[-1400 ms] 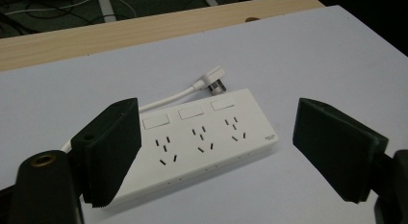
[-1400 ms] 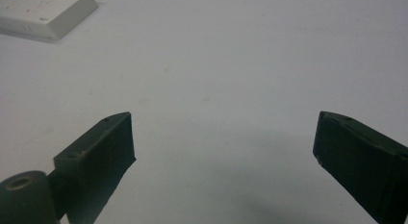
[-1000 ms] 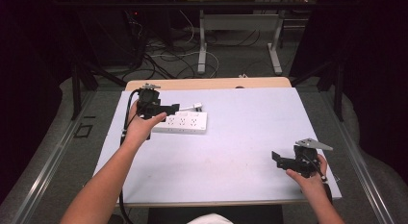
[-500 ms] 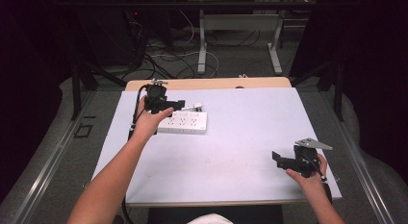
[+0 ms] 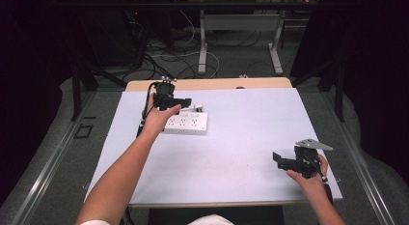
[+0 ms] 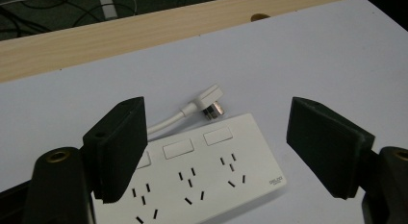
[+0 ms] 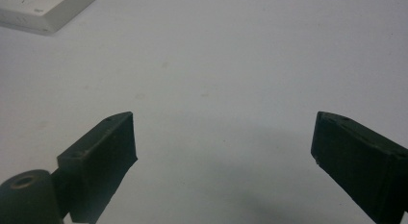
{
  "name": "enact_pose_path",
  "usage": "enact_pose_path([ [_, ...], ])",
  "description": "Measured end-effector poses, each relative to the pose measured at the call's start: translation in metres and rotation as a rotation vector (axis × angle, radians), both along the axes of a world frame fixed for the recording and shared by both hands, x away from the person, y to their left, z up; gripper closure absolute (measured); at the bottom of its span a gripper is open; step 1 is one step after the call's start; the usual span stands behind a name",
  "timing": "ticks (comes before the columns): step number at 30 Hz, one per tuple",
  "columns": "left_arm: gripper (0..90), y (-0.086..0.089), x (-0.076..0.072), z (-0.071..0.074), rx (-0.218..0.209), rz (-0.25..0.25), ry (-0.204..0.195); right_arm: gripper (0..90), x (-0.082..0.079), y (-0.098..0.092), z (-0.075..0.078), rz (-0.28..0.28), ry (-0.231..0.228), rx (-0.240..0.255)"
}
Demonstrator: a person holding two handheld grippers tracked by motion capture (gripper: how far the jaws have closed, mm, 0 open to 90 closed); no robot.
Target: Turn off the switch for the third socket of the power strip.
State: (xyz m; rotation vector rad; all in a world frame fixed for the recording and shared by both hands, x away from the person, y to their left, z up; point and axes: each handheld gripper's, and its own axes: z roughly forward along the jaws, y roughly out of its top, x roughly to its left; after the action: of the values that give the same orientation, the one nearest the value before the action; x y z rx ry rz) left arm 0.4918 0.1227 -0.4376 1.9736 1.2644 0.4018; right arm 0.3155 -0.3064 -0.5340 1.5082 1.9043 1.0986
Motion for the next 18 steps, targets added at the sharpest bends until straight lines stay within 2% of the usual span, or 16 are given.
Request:
enact_pose_path([
  [5,22.9,-0.005,0.007,-0.002,0.008,0.006,-0.006,7.8,0.001,-0.001,-0.001,0.003,0.0,-0.002],
  [10,25.2,-0.011,0.015,-0.005,0.02,0.009,0.021,7.8,0.001,0.0,-0.001,0.003,0.004,0.002],
  [18,27.0,-0.021,0.027,-0.014,0.016,0.016,0.044,7.8,0.001,0.0,-0.002,0.004,0.009,0.004],
])
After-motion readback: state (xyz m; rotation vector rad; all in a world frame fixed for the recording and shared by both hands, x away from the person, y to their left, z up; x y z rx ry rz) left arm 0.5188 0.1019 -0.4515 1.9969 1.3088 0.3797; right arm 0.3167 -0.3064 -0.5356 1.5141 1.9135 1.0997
